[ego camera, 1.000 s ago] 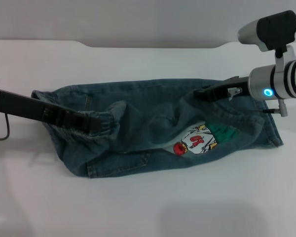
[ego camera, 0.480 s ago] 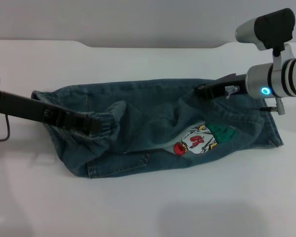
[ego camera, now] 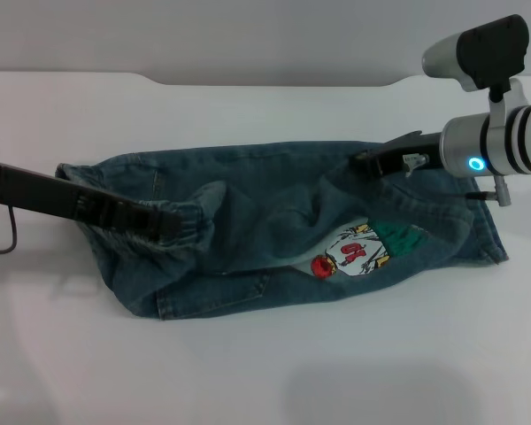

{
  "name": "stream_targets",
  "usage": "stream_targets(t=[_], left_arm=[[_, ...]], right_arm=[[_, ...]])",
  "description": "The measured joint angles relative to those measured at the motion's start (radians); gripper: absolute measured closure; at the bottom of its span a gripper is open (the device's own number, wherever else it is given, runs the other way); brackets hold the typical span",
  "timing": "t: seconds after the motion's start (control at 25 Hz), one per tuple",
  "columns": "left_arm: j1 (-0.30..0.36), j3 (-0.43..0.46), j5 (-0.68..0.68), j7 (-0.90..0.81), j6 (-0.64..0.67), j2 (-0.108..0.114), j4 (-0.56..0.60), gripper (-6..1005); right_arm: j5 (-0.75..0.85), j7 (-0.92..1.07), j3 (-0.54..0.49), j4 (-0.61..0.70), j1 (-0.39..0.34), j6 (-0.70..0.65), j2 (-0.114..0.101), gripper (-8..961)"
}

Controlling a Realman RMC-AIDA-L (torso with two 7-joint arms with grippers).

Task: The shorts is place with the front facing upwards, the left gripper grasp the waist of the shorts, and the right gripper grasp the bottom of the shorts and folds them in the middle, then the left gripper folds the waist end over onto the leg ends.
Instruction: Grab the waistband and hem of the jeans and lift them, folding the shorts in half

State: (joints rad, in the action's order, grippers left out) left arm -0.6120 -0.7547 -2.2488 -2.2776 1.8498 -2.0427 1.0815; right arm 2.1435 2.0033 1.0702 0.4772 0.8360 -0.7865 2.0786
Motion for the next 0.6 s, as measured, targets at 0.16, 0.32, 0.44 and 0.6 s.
stream_targets(t=[0.16, 0.32, 0.44, 0.6], left_arm=[[0.000, 0.000, 0.000, 0.001, -0.002, 0.002, 0.000, 956], [-0.001, 0.000, 0.000, 0.002, -0.009, 0.003, 0.000, 957], [-0.004, 0.000, 0.000, 0.002, -0.023, 0.006, -0.007, 957], [-0.008, -0.001, -0.001, 0.003, -0.034, 0.007, -0.014, 957]], right_arm=[[-0.001, -0.002, 0.003, 0.021, -0.016, -0.004, 0.000, 953], [-0.001, 0.005, 0.023, 0.104, -0.066, -0.009, 0.000, 952], [-0.005, 0.025, 0.026, 0.192, -0.120, -0.031, 0.000, 952], [-0.009, 0.038, 0.049, 0.305, -0.199, -0.047, 0.000, 951]])
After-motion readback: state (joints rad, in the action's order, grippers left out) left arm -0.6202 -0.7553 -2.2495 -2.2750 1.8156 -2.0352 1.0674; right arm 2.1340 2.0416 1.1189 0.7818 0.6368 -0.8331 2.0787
